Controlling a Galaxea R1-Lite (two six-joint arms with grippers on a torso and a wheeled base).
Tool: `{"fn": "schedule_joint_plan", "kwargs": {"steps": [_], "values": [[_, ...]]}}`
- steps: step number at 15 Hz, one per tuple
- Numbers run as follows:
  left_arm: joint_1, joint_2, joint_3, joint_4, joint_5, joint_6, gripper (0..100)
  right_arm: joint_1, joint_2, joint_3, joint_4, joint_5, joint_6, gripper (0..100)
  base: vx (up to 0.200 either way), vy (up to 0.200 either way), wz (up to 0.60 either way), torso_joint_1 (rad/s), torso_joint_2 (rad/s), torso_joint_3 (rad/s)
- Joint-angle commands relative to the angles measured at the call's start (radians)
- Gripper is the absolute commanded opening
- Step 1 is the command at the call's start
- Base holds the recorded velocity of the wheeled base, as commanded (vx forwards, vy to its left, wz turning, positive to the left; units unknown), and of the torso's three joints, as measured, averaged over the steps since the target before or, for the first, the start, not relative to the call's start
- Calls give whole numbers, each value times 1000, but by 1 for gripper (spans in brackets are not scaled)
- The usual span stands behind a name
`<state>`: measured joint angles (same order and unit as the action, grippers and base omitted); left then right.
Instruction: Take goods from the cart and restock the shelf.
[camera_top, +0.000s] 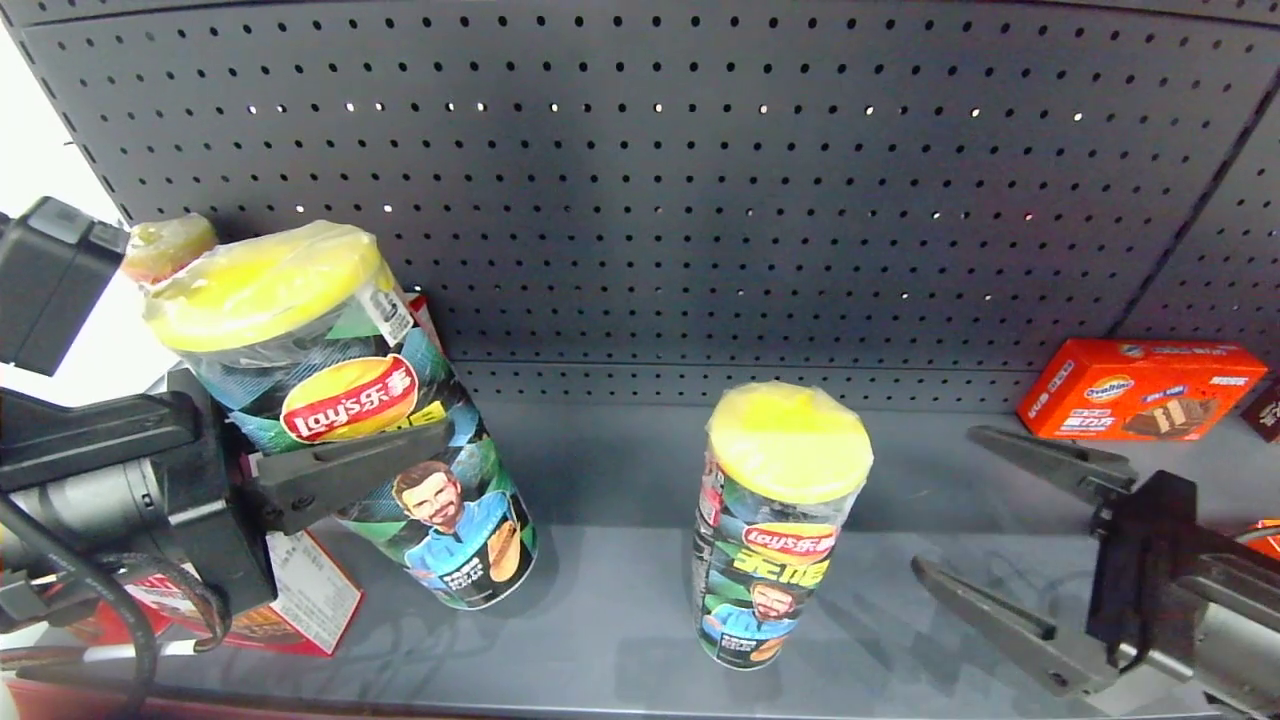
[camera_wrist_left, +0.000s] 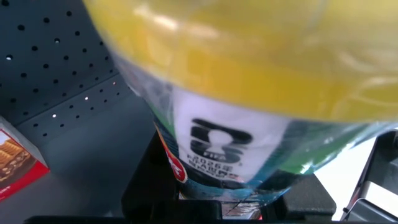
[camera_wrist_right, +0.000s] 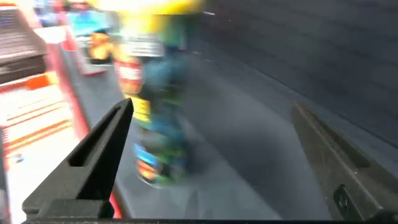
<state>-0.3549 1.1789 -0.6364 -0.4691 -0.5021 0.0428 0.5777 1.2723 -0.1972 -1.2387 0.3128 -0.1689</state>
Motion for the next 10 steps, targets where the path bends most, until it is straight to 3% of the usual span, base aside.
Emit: {"fn": "schedule_joint_plan", "kwargs": {"steps": [1,3,4,5,6,8,10], "values": [[-6,-1,0,-2,-1,0,0,-76,-274,9,182,-101,3,100,0,0,0,0,0,0],[-7,-1,0,-2,-1,0,0,-78,-439,9,357,-204,5,100,0,0,0,0,0,0],[-16,-1,0,-3,-1,0,0,-76,-587,7,528,-264,6,100,0,0,0,0,0,0],[-19,-1,1,-3,-1,2,0,-76,-657,5,613,-277,6,100,0,0,0,0,0,0],[-21,-1,3,-5,-1,2,0,-78,-831,-4,815,-300,6,100,0,0,0,0,0,0],[-26,-1,3,-5,-3,3,0,-78,-1032,-7,1053,-340,8,100,0,0,0,0,0,0],[-27,1,4,-2,-4,11,0,-79,-1190,-2,1231,-343,8,100,0,0,0,0,0,0]]}}
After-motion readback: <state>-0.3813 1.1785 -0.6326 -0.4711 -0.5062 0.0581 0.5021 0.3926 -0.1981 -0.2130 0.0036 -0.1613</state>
